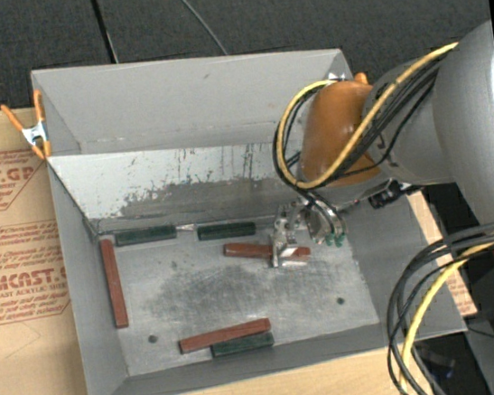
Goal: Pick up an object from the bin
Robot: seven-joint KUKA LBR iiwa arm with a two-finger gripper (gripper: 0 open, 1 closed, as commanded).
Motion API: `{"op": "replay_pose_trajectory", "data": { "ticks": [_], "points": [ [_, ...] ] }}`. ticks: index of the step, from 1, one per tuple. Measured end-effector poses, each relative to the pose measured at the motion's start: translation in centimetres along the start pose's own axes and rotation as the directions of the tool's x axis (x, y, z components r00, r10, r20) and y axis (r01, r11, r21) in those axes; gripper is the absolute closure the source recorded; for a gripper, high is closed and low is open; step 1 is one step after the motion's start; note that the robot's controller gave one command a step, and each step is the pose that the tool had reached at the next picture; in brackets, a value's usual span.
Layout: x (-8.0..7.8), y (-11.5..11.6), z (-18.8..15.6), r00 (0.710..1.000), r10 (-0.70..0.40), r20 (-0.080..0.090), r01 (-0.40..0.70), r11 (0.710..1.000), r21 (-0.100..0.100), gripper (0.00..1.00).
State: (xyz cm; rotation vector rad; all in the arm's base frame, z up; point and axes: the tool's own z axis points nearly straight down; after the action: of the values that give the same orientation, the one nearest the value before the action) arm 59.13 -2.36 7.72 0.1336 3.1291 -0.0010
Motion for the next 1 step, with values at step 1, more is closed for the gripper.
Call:
{"op": "replay_pose_trajectory", "data": {
  "ticks": [1],
  "points": [
    [0.00,0.00,0.00,1.000,0.000,0.000,0.000,1.000,0.000,1.00]
  ]
}}
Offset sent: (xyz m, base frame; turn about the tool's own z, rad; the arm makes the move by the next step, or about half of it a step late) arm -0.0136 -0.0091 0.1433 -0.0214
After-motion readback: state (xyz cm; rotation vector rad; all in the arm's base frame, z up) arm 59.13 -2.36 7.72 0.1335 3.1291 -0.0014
